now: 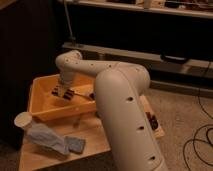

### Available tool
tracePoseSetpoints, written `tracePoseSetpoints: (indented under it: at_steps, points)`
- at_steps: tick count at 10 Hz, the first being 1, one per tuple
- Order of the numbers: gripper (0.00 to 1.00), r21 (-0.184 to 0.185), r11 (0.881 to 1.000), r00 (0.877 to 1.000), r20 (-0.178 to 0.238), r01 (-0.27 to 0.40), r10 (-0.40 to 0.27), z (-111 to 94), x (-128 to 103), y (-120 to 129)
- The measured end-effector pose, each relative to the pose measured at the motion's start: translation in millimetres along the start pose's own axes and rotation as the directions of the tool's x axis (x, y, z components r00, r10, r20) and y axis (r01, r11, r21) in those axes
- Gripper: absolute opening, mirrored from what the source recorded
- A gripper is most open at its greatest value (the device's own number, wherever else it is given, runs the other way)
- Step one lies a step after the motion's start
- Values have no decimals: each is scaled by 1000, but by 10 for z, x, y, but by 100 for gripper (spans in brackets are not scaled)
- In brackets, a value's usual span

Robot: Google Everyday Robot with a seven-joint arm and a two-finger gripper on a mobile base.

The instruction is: Wipe tray with eraser

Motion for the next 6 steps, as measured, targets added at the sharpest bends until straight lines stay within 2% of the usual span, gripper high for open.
tracePoseSetpoints:
  at_steps: [2,3,4,6]
  points:
    - [0,-9,1000,1000,10,-3,3,-44,324,87]
    - [0,-4,1000,1000,11,-23,23,-60,473,44]
    - [0,14,999,999,9,-44,44,-76,581,-53]
    - [0,53,996,997,1,-73,73,-83,624,-272]
